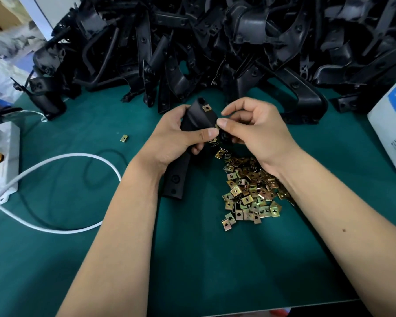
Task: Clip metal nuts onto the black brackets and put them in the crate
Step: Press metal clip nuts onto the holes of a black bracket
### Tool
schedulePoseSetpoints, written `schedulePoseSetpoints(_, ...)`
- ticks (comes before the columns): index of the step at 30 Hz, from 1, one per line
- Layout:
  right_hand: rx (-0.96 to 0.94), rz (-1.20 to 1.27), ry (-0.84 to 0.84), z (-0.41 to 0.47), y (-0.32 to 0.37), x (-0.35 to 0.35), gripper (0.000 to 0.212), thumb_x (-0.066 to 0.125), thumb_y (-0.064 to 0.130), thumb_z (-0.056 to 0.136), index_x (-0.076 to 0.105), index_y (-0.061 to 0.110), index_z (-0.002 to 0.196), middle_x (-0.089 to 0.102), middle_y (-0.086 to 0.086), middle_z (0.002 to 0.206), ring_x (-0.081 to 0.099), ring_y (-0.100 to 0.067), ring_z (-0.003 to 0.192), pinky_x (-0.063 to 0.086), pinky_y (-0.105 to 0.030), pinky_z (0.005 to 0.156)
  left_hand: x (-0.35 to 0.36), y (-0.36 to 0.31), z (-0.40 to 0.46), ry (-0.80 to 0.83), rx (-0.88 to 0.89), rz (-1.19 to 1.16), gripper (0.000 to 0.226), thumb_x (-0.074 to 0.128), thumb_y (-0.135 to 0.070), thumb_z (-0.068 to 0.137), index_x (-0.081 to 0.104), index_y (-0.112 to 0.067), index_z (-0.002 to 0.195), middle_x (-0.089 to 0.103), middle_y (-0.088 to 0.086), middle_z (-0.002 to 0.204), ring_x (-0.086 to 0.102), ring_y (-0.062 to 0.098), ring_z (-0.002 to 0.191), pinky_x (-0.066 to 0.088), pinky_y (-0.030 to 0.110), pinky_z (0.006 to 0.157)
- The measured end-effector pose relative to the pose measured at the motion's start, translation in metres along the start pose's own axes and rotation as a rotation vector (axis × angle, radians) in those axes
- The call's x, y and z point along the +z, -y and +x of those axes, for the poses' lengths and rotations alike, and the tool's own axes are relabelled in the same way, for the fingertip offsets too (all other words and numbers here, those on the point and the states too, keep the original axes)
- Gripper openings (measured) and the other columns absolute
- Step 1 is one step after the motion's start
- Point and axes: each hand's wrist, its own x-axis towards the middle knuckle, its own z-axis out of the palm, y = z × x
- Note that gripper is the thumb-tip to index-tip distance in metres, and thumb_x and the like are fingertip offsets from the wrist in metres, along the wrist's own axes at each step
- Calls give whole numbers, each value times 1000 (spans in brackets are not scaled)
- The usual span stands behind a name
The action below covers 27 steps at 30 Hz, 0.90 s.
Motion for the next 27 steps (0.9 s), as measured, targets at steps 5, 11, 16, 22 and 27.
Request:
schedulePoseSetpoints(5,-96,-208,-109,-8,13,1,16,77,32,91,78,17,88,72,10,71,66,-5,67,52,-26,62,20,-8,-2,-154,67,-209,2,65,-15,101,63,-14,100,64,-1,77,52,15,54,41,22,44)
schedulePoseSetpoints(11,-253,-446,-287,-49,43,-37,19,80,33,87,74,16,81,70,4,70,64,-11,63,54,-37,61,81,-33,-12,-122,166,-257,11,56,-21,106,58,-15,97,61,0,76,53,17,53,41,24,45)
schedulePoseSetpoints(16,-367,-358,-580,-104,68,-109,20,78,24,88,64,18,75,60,-8,66,50,-19,58,39,-32,56,166,-79,-15,133,258,-187,10,58,-22,106,57,-12,103,63,2,73,59,21,55,50,30,48)
schedulePoseSetpoints(22,-401,-74,-1116,-223,56,-221,22,72,26,90,51,23,83,54,-16,79,58,-25,68,46,-37,58,302,-107,-47,564,182,-68,34,73,-9,94,55,-6,123,73,27,93,73,34,68,63,47,68)
schedulePoseSetpoints(27,-226,29,-1433,-315,-2,-285,13,59,23,99,56,25,86,58,-1,81,58,-15,73,49,-28,66,428,-59,-94,789,192,217,37,81,-25,87,62,-21,118,69,-4,99,70,18,92,56,34,86)
